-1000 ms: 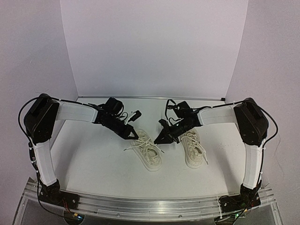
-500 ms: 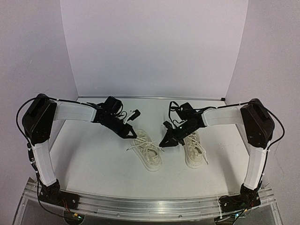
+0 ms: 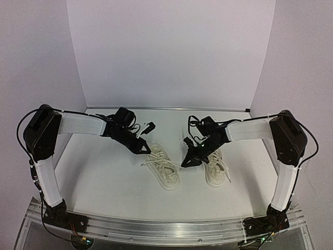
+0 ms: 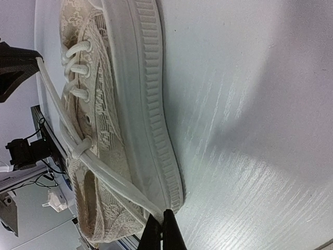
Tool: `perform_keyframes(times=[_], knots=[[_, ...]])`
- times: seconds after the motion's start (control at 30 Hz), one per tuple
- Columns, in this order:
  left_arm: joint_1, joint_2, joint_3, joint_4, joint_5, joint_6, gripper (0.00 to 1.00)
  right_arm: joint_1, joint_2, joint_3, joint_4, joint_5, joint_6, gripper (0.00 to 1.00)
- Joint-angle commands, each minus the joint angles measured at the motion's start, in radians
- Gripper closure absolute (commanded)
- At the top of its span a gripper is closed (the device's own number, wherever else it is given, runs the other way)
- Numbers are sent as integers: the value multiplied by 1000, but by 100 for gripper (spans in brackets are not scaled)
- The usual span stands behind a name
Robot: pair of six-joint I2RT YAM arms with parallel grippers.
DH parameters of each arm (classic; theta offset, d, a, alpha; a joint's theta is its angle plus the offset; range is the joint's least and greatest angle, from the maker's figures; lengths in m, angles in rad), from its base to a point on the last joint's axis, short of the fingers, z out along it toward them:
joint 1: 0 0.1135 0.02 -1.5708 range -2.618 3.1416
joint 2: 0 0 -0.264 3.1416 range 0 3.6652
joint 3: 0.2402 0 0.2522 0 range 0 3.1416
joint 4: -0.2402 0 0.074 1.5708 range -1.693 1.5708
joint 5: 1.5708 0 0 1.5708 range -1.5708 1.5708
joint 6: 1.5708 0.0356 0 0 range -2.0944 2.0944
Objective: Tie the shoes
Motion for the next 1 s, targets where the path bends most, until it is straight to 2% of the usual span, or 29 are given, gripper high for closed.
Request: perform_keyframes(times=[0.0, 0.8, 0.97], knots=[[31, -53, -16, -24, -98, 36, 100, 1, -48, -26, -115, 74, -56, 100], [68, -43, -9, -68, -148, 60, 100, 0, -70, -96, -123, 96, -81, 100], [53, -10, 98, -130, -42, 51, 99, 29, -75, 6, -119, 6, -82, 100]])
